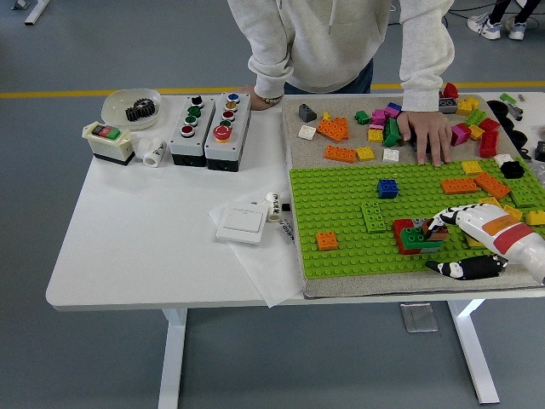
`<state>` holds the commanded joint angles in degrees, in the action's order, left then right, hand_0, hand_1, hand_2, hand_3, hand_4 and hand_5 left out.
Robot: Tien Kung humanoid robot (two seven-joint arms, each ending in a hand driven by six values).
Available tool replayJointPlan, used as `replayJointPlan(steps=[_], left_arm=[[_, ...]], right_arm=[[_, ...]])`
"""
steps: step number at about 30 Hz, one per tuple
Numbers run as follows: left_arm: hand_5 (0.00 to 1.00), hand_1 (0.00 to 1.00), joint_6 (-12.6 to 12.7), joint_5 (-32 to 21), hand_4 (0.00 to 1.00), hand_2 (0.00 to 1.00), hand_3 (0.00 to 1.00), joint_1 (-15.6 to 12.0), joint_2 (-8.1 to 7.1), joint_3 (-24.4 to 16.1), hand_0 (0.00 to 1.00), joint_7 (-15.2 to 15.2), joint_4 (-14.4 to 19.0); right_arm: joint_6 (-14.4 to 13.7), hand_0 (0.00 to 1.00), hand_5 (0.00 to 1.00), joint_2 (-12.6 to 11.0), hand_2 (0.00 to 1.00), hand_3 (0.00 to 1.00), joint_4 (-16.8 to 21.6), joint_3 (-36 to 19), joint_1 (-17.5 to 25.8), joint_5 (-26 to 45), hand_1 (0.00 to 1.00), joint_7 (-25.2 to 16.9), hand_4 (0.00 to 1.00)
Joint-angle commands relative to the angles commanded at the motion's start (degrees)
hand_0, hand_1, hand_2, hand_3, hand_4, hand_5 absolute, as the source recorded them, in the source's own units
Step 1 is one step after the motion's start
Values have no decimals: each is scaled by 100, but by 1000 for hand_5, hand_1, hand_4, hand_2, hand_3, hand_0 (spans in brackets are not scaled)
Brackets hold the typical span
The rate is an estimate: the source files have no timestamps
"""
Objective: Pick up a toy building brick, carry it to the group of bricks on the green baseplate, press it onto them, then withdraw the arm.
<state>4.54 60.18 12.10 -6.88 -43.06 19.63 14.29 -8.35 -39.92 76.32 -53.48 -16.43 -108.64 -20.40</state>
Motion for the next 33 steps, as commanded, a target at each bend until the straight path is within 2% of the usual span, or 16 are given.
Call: replayJointPlan(steps=[33], left_arm=[[589,746,-15,10,676,744,601,-11,-6,11,754,14,9]], right_arm=[[80,647,448,27,692,574,22,9,77,-19,663,35,845]])
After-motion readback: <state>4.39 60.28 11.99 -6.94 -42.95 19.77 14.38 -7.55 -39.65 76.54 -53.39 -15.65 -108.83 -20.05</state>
